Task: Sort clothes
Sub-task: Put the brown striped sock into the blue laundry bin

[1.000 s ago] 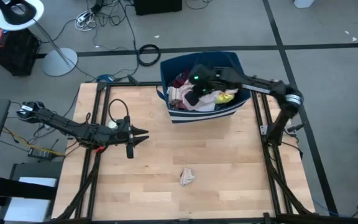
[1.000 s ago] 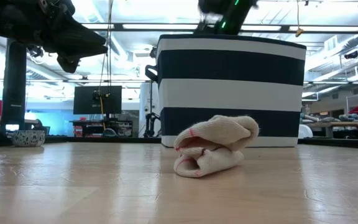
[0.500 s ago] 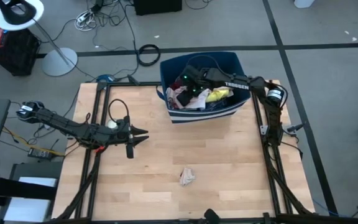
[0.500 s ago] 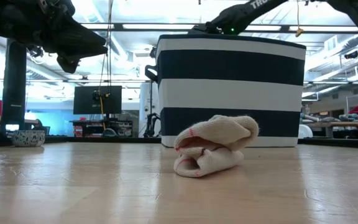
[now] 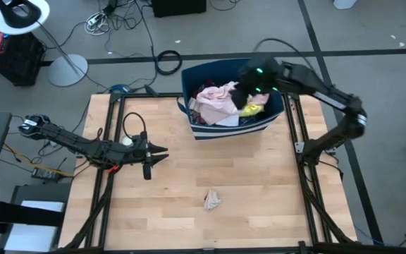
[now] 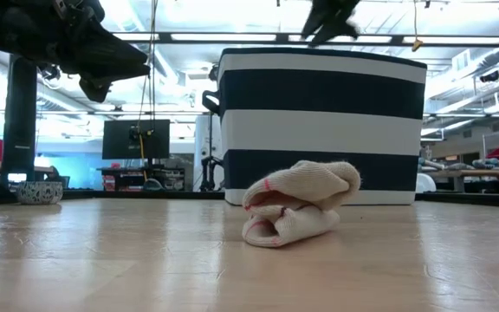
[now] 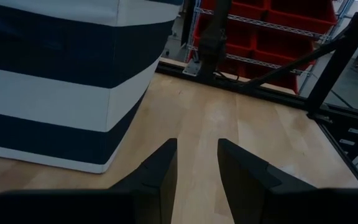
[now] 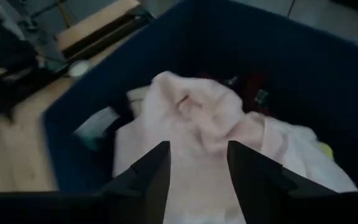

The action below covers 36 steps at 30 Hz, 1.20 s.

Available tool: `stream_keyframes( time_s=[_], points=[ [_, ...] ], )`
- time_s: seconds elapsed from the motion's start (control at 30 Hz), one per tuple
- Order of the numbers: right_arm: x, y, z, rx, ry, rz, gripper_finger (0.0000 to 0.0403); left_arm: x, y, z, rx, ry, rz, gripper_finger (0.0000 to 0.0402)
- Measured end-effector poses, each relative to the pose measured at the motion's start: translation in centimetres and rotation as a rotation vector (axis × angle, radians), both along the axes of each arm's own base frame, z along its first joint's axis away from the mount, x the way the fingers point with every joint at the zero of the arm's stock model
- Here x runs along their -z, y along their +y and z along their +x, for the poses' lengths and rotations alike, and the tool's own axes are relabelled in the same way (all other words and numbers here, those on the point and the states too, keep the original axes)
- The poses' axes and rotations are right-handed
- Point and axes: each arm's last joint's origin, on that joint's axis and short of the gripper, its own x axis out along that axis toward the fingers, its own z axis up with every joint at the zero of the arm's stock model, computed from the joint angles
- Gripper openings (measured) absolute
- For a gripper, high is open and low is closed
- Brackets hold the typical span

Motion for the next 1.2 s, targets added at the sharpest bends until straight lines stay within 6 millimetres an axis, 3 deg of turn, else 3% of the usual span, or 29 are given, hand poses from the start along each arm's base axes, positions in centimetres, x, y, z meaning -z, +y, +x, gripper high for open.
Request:
stream_keyframes(
  time_s=[0.1,0.27,0.6,0.8,0.93,1.03,1.2],
  points=[
    [-0.9,3.4,-2.0,-0.042,0.002,-0.043,0.0162,0.0,0.0,0.0,0.0,0.0,0.001,0.0122],
    [0.8,9.2,-3.9,-0.188,-0.009,-0.047,0.0162,0.0,0.0,0.0,0.0,-0.003,0.0,0.0122],
    [13.5,18.8,-3.5,-0.455,-0.07,-0.025,0.0162,0.0,0.0,0.0,0.0,-0.003,-0.002,0.0122],
    [20.5,21.6,-1.9,-0.531,-0.091,-0.019,0.0162,0.0,0.0,0.0,0.0,-0.005,-0.004,0.0122],
    [23.7,22.6,-0.1,-0.544,-0.077,-0.027,0.0162,0.0,0.0,0.0,-0.001,-0.004,-0.005,0.0121],
    [25.3,23.0,1.1,-0.544,-0.048,-0.03,0.0161,0.0,0.0,0.0,0.0,-0.004,-0.005,0.0122],
    [25.7,23.5,2.1,-0.555,-0.043,-0.009,0.0156,-0.1,0.0,0.0,0.0,-0.011,-0.007,0.0121]
  ],
)
